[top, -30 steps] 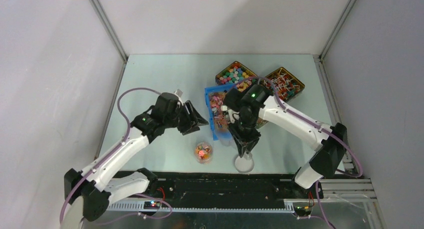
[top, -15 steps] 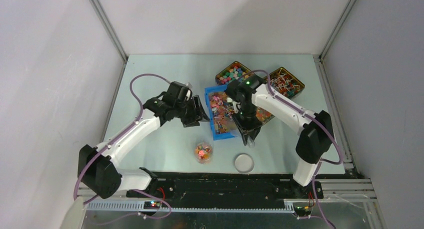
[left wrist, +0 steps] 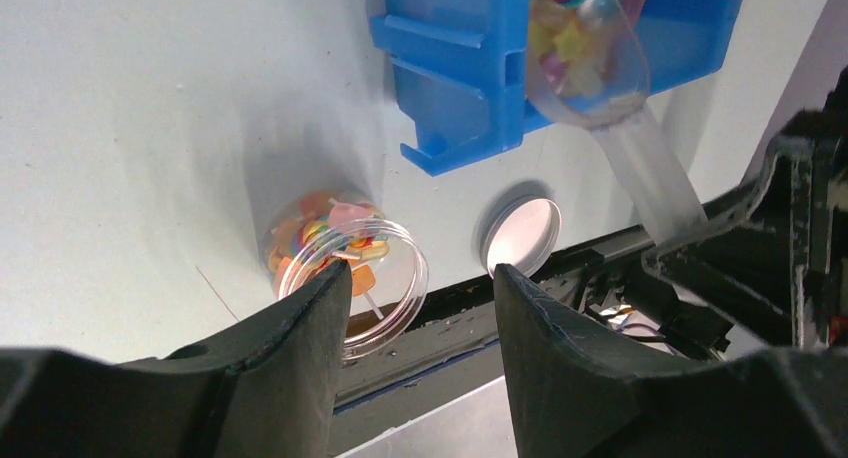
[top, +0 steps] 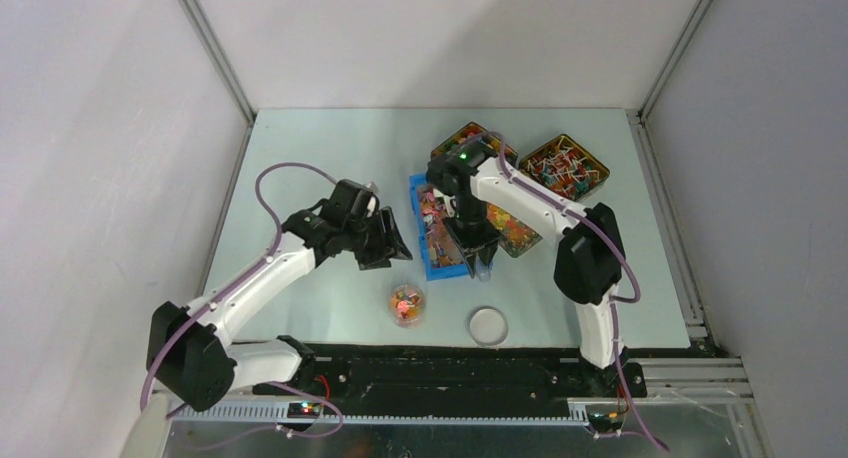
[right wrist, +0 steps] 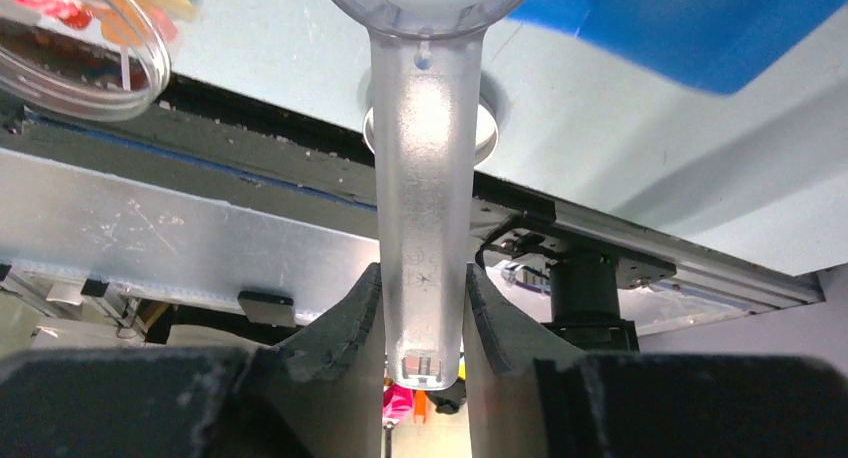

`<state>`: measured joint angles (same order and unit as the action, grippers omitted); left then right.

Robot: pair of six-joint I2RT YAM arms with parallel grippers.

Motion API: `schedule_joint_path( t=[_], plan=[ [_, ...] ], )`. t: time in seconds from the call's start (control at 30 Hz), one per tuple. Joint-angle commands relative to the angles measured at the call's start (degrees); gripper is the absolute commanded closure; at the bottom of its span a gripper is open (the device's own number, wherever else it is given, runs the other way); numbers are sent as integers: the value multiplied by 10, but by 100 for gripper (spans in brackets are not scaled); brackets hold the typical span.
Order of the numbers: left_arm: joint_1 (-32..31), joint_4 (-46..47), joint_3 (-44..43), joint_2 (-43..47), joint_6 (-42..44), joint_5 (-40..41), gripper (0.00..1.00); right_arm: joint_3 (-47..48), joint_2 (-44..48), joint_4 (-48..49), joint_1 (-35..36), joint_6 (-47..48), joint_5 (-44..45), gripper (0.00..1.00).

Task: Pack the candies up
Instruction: Scoop the fake candies from the storage box.

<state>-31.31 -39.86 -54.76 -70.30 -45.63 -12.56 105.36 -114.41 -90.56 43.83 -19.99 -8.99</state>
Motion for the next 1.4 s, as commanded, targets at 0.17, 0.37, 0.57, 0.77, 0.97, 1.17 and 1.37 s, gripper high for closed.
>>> schedule_joint_path(
  t=[0.17,0.37,0.57,0.77,0.97,1.17,1.37],
  plan=[
    [4,13,31,58,-17,14,40,44,-33,69,-4,-4,66,100],
    [4,16,50,74,-23,18,40,-30,20,144,2,2,89,100],
    [4,14,60,83,-26,23,40,-116,72,207,9,7,99,100],
    [4,11,65,89,-31,27,40,-136,84,165,17,-6,102,100],
    [4,4,60,86,-26,30,40,-141,91,101,19,-25,62,100],
    [4,3,61,84,-26,32,40,-162,118,75,30,-29,50,100],
    [4,4,62,84,-27,32,40,-200,155,70,54,-29,62,100]
  ],
)
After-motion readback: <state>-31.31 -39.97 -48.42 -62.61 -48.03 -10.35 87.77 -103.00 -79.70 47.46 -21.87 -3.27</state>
